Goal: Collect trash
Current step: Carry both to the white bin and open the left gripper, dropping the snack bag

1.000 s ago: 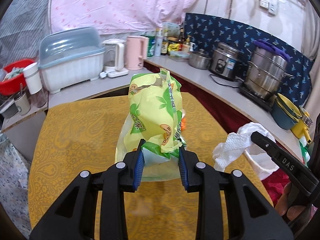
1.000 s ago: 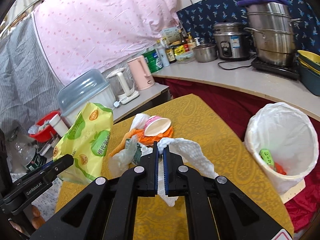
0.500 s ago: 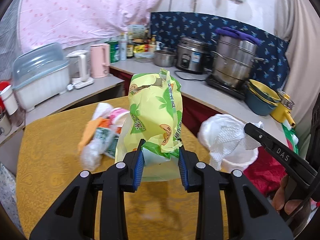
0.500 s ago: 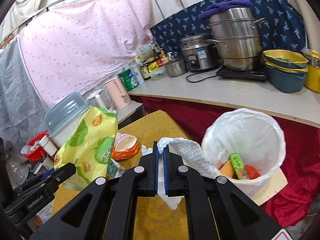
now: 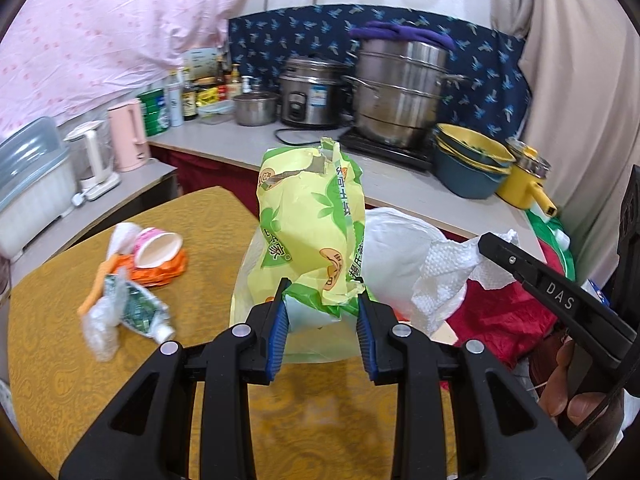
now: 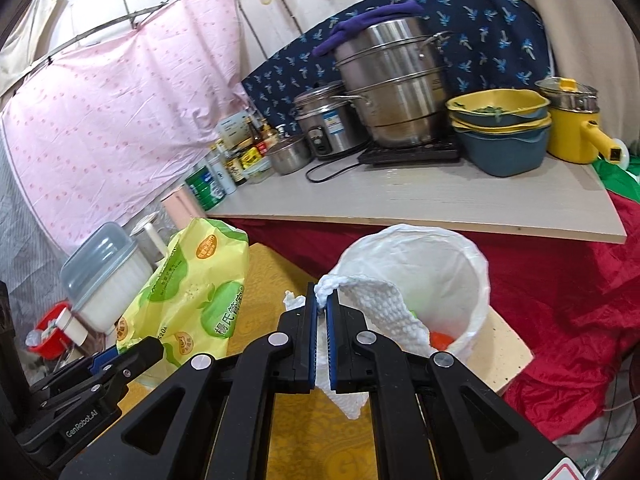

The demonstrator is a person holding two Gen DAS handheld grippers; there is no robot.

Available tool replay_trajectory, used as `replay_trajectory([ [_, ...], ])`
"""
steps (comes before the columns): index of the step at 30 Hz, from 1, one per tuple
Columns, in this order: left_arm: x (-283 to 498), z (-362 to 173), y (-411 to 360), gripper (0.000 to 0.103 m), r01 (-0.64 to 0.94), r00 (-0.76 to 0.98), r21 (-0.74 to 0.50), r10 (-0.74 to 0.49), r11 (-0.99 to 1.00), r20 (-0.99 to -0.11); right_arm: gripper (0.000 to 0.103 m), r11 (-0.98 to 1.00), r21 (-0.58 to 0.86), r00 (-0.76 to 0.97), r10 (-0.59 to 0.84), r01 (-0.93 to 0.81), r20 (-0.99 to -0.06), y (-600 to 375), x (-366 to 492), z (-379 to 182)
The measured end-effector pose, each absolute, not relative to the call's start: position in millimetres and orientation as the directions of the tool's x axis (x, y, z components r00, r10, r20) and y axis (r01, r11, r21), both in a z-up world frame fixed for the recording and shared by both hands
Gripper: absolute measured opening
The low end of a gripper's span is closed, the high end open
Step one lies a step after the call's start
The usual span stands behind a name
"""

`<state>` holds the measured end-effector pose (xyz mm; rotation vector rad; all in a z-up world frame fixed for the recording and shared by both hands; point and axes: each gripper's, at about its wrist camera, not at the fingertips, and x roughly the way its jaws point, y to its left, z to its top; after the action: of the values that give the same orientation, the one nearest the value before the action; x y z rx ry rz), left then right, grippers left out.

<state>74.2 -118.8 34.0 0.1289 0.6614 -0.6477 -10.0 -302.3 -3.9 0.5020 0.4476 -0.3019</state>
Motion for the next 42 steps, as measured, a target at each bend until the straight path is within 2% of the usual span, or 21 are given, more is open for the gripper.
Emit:
replay_trajectory([
  [14,72,8,-215,0.029,0.700,0.493,-0.072,-0.553,0.711,-0.671,0.005,0.767,0.429,0.835,-0.246,0.478,-0.491,-366,-38,-23],
  [25,91,-24,-269,0.030,0.725,0.427,-0.078,-0.536,0.684,-0.729,0.005,0.737,0.435,0.815,-0.270,0.517,-0.513,-399,-32,-39],
  [30,109,-37,-278,0.037,0.709,0.399,-0.114,-0.530,0.696,-0.748,0.005,0.742,0.429,0.813,-0.265,0.515,-0.518,-404,-20,-43],
  [32,113,-39,-278,0.043,0.704,0.405,-0.117,-0.532,0.700,-0.744,0.005,0.744,0.428,0.814,-0.262,0.513,-0.519,-406,-14,-43],
  [36,120,-39,-273,0.047,0.683,0.431,-0.107,-0.517,0.723,-0.739,0.005,0.753,0.424,0.817,-0.258,0.504,-0.515,-409,0,-41],
  [40,130,-37,-262,0.059,0.657,0.450,-0.119,-0.513,0.745,-0.731,0.005,0.762,0.419,0.822,-0.251,0.494,-0.511,-409,13,-38],
  [42,133,-35,-258,0.059,0.649,0.463,-0.115,-0.510,0.752,-0.726,0.005,0.765,0.419,0.822,-0.244,0.489,-0.515,-409,22,-39],
])
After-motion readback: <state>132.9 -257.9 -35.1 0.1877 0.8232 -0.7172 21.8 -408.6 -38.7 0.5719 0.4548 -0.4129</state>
